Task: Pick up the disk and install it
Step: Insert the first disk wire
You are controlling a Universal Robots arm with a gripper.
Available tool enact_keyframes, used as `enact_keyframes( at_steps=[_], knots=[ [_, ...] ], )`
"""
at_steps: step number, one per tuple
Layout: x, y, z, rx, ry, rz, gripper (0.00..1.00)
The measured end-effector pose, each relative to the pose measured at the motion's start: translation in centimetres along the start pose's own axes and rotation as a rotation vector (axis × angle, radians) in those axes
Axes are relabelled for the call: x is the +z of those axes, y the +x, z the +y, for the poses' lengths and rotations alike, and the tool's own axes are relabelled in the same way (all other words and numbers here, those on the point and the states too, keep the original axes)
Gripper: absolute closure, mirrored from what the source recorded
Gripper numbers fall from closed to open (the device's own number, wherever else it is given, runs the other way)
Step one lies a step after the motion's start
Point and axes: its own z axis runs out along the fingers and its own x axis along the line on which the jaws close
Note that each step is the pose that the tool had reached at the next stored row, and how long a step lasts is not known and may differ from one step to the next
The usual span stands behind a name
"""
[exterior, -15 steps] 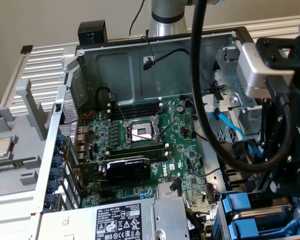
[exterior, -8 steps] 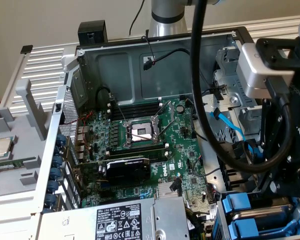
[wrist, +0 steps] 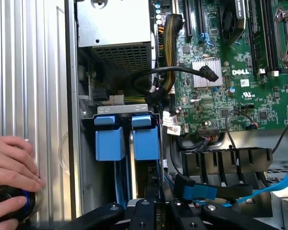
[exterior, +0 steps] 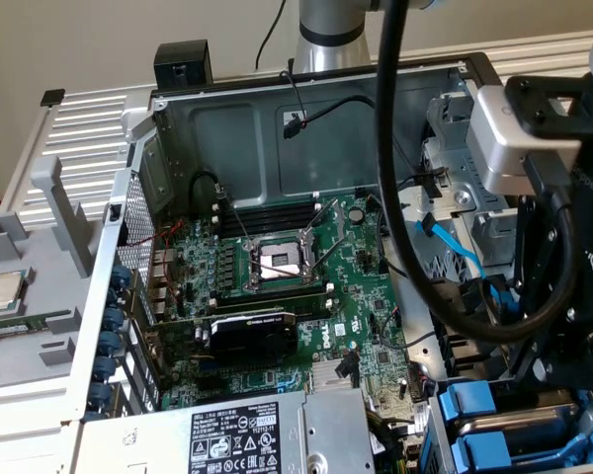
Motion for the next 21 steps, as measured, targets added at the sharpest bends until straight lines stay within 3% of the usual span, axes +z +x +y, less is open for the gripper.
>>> enact_keyframes(
  at_steps=[2,4,5,10,21],
  knots=[
    [-0.02,0.0,0.06,0.000,-0.0008,0.0004,0.76],
    [-0.11,0.0,0.10,0.000,-0.0008,0.0008,0.76],
    [-0.16,0.0,0.12,0.000,-0.0007,0.0007,0.69],
    [-0.97,0.1,0.21,0.001,-0.0006,0.0018,0.69],
    [-3.94,0.2,0.46,0.004,0.0012,0.0078,0.69]
  ],
)
